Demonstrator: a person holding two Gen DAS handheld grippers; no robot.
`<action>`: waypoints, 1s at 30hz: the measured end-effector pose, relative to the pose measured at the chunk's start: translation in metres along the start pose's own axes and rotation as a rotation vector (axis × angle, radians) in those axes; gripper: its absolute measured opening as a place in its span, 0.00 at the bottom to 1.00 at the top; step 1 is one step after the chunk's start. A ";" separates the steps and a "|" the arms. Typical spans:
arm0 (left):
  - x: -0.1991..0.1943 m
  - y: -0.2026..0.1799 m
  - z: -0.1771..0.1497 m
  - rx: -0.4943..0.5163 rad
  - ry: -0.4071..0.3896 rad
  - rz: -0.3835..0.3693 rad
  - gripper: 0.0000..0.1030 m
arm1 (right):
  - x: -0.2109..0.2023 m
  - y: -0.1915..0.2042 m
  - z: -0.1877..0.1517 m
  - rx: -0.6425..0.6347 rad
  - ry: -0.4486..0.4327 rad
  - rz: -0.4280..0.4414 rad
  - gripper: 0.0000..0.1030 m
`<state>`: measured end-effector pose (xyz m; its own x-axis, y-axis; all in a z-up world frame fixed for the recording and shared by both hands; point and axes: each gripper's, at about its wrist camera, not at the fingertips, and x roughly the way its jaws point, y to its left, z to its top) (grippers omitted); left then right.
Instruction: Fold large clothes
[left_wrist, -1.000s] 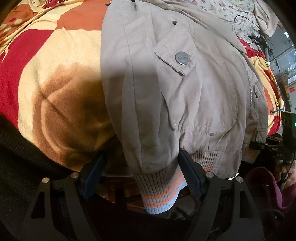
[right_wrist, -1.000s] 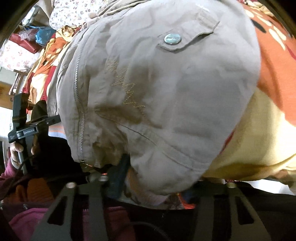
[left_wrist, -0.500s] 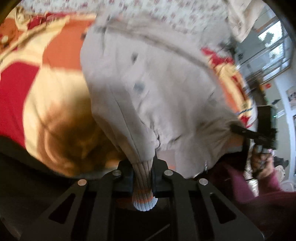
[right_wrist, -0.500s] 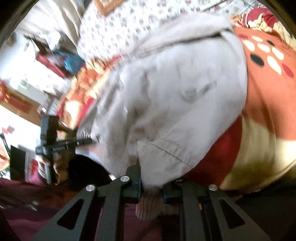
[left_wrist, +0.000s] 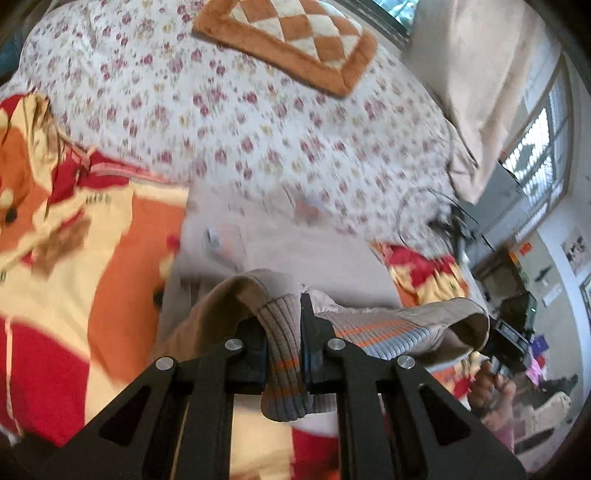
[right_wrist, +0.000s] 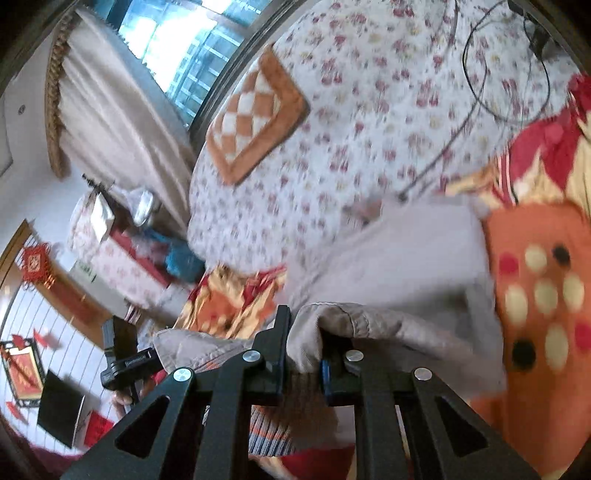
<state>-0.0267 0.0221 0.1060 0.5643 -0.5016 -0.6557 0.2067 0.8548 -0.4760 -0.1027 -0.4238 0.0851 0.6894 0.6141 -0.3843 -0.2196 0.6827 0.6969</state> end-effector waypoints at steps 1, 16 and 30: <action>0.006 0.001 0.006 -0.003 -0.003 0.006 0.10 | 0.010 -0.003 0.013 0.002 -0.010 -0.015 0.12; 0.171 0.053 0.089 -0.093 0.095 0.168 0.19 | 0.157 -0.097 0.112 0.108 0.078 -0.241 0.21; 0.127 0.053 0.049 -0.048 0.107 0.269 0.75 | 0.170 -0.041 0.084 -0.228 0.231 -0.385 0.49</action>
<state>0.0948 0.0106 0.0258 0.5061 -0.2713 -0.8187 0.0215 0.9529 -0.3025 0.0812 -0.3804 0.0422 0.5849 0.3548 -0.7294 -0.1423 0.9302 0.3384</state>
